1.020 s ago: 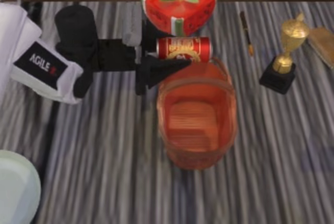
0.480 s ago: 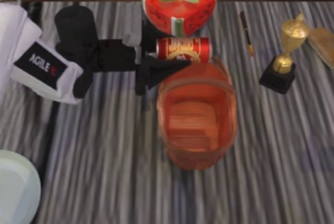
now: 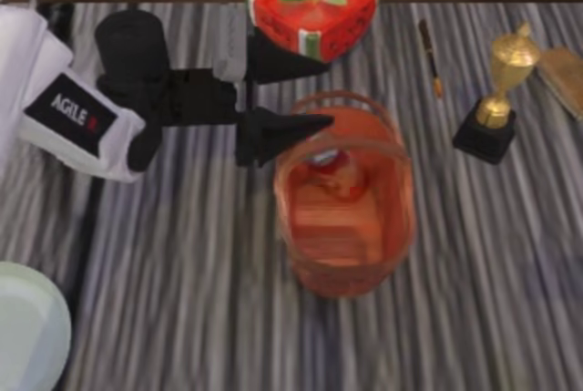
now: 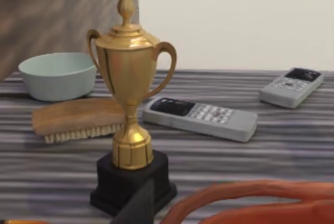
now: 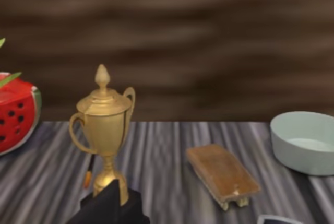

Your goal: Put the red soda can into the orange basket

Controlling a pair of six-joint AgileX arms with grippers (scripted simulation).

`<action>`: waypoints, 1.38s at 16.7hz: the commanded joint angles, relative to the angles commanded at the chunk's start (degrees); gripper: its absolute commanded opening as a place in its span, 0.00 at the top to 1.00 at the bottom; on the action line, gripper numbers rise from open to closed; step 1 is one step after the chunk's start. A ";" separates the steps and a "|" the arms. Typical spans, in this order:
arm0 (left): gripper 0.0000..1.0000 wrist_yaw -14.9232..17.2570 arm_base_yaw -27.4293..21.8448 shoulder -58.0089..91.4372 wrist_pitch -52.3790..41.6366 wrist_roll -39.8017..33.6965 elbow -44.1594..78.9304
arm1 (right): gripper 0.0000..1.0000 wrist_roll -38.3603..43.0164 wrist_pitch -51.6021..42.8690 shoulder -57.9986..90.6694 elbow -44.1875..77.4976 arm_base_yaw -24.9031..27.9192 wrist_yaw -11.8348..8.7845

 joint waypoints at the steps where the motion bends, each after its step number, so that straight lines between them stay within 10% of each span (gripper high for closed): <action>1: 0.00 0.00 0.00 0.00 0.00 0.00 0.00 | 0.00 0.00 0.00 0.00 0.00 0.00 0.00; 12: 0.00 -2.17 0.62 -3.42 -1.50 -0.95 -0.92 | 0.00 -1.94 -3.17 3.37 3.05 1.39 -0.12; 23: 0.00 -30.59 10.32 -56.31 -23.93 -8.88 -20.91 | 0.00 -25.92 -39.09 56.43 54.99 16.88 0.26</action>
